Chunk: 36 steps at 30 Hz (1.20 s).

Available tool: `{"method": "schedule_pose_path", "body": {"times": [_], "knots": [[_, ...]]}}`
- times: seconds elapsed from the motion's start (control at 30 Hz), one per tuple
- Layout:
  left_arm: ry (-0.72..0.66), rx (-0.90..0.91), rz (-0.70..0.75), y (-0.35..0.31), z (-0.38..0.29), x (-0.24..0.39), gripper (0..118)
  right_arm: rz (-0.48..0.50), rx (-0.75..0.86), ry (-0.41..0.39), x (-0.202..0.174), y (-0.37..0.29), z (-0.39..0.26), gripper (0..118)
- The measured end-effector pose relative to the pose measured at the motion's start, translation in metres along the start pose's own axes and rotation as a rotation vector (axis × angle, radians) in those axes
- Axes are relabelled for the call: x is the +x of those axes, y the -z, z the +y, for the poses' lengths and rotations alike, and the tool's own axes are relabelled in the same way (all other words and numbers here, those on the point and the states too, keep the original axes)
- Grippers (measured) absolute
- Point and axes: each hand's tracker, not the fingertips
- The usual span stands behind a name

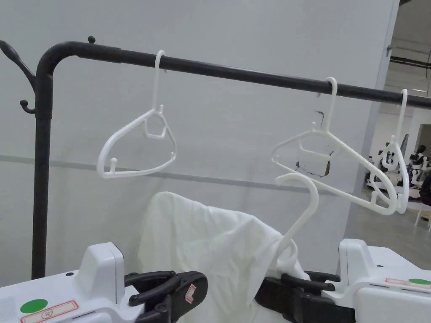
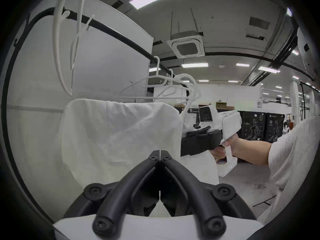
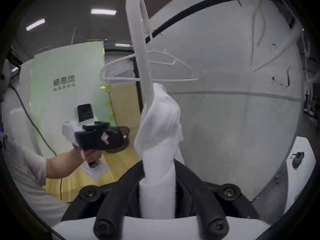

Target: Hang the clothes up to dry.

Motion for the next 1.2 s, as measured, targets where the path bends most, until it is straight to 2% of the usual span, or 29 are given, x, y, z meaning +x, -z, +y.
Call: {"method": "schedule_pose_path", "body": {"times": [0.03, 0.07, 0.1, 0.13, 0.17, 0.2, 0.23, 0.27, 0.4, 0.6, 0.67, 1.0, 1.2], "knots": [[0.001, 0.025, 0.008, 0.001, 0.003, 0.002, 1, -0.044, 0.029, -0.019, -0.005, 0.0, 0.006, 7], [-0.002, 0.041, 0.022, 0.002, 0.008, 0.002, 1, -0.035, 0.024, -0.015, -0.007, 0.002, 0.014, 7], [-0.009, 0.059, 0.043, 0.002, 0.012, 0.004, 1, -0.076, 0.031, 0.005, -0.012, 0.002, 0.022, 7], [-0.017, 0.082, 0.054, 0.001, 0.016, 0.005, 1, -0.113, 0.048, -0.037, -0.02, 0.003, 0.03, 7], [-0.016, 0.078, 0.047, -0.001, 0.02, 0.007, 1, -0.124, 0.036, -0.043, -0.024, 0.004, 0.039, 7], [-0.006, 0.093, 0.047, -0.001, 0.023, 0.01, 1, -0.192, 0.051, -0.027, -0.029, 0.006, 0.047, 7], [0.006, 0.1, 0.056, -0.001, 0.026, 0.012, 1, -0.159, 0.05, -0.018, -0.027, 0.008, 0.057, 7], [0.017, 0.107, 0.069, -0.002, 0.028, 0.015, 1, -0.191, 0.056, 0.024, -0.027, 0.009, 0.067, 7], [-0.011, 0.165, 0.13, -0.006, 0.035, 0.02, 1, -0.263, 0.04, -0.01, -0.035, 0.018, 0.106, 7], [-0.031, 0.213, 0.162, -0.007, 0.042, 0.022, 1, -0.344, 0.023, 0.02, -0.026, 0.041, 0.149, 7], [-0.041, 0.225, 0.161, -0.009, 0.044, 0.023, 1, -0.375, 0.009, 0.006, -0.023, 0.049, 0.161, 7], [0.006, 0.273, 0.211, 0.009, 0.06, 0.032, 1, -0.482, 0.01, 0.025, -0.006, 0.078, 0.21, 7], [0.031, 0.282, 0.264, 0.021, 0.066, 0.032, 1, -0.556, 0.004, 0.036, 0.003, 0.088, 0.219, 7]]}}
